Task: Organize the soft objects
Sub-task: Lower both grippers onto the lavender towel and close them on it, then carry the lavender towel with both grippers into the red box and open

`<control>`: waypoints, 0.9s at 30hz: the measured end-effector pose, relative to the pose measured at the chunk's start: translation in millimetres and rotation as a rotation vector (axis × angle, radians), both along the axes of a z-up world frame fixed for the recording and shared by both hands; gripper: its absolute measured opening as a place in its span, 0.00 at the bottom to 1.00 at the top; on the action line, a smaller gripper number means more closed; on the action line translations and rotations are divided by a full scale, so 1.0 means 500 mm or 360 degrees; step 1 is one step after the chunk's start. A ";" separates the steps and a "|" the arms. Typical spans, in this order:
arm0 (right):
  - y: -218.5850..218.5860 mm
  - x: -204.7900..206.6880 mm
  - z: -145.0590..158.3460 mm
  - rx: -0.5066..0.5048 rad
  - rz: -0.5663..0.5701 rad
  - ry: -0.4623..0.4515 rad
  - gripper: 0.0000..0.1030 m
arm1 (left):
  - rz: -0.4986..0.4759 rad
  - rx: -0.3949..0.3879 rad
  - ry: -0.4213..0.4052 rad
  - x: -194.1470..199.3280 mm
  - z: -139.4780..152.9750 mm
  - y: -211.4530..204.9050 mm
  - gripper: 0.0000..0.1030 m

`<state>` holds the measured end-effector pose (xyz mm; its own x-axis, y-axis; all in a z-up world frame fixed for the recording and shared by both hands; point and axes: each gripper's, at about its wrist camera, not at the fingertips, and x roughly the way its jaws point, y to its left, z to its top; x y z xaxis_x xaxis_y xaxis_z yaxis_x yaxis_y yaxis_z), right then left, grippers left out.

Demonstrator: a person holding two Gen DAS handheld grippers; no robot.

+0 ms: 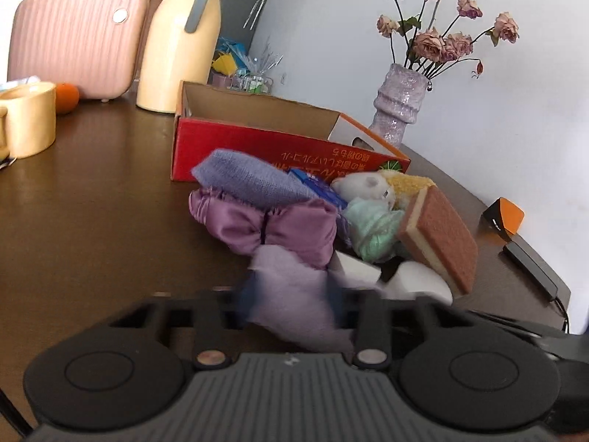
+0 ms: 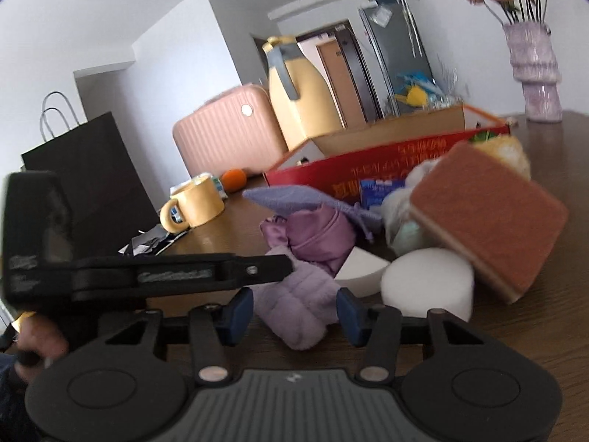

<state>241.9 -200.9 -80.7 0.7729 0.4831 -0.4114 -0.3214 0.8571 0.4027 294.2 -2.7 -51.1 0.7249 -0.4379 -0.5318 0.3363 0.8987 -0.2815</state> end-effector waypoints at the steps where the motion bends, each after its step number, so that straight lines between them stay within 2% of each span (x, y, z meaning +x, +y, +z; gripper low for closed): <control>1: 0.000 0.005 -0.003 0.0006 -0.0014 0.0016 0.43 | 0.0012 -0.0003 0.0028 -0.006 -0.001 0.003 0.18; 2: -0.001 0.007 -0.005 -0.0001 -0.0025 0.0022 0.35 | 0.0032 -0.0020 0.0046 -0.014 -0.001 0.009 0.15; 3: -0.003 0.006 -0.007 -0.0009 -0.0029 0.0020 0.33 | 0.0048 -0.0049 0.0058 -0.025 -0.001 0.015 0.11; 5: -0.015 0.004 -0.010 0.0011 -0.0012 0.0046 0.27 | 0.0066 -0.0076 0.0085 -0.046 -0.002 0.027 0.09; 8: -0.034 -0.020 0.004 0.0017 0.0059 0.0070 0.23 | 0.0079 -0.0159 0.0154 -0.087 0.008 0.040 0.08; 11: -0.056 -0.064 0.026 -0.0064 0.0187 0.0050 0.24 | 0.0050 -0.0198 0.0135 -0.153 0.032 0.042 0.09; 12: -0.061 -0.074 0.029 -0.0101 0.0225 0.0057 0.26 | 0.0031 -0.0204 0.0125 -0.173 0.037 0.041 0.11; 13: -0.069 -0.084 0.029 -0.0136 0.0246 0.0076 0.28 | 0.0016 -0.0218 0.0122 -0.189 0.039 0.041 0.17; 14: -0.077 -0.093 0.028 -0.0142 0.0234 0.0086 0.32 | 0.0017 -0.0208 0.0117 -0.200 0.038 0.037 0.24; 15: -0.087 -0.099 0.026 -0.0128 0.0192 0.0088 0.35 | 0.0030 -0.0180 0.0106 -0.206 0.035 0.032 0.37; 18: -0.097 -0.102 0.025 -0.0073 0.0110 0.0079 0.42 | 0.0105 -0.0157 0.0109 -0.198 0.025 0.022 0.44; 19: -0.099 -0.102 0.024 -0.0046 0.0073 0.0073 0.44 | 0.0110 -0.0172 0.0114 -0.191 0.023 0.021 0.49; 21: -0.100 -0.098 0.023 -0.0009 0.0032 0.0077 0.44 | 0.0109 -0.0197 0.0104 -0.182 0.022 0.022 0.53; 25: -0.105 -0.090 0.012 0.0054 -0.0032 0.0091 0.43 | 0.0080 -0.0212 0.0134 -0.161 0.014 0.014 0.51; 27: -0.097 -0.085 0.000 0.0013 -0.0044 0.0123 0.35 | 0.0051 -0.0227 0.0169 -0.154 0.002 0.008 0.49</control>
<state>199.6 -249.7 -80.5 0.7521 0.4655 -0.4666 -0.2649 0.8618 0.4327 217.1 1.2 -50.3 0.6827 -0.4922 -0.5400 0.2700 0.8567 -0.4395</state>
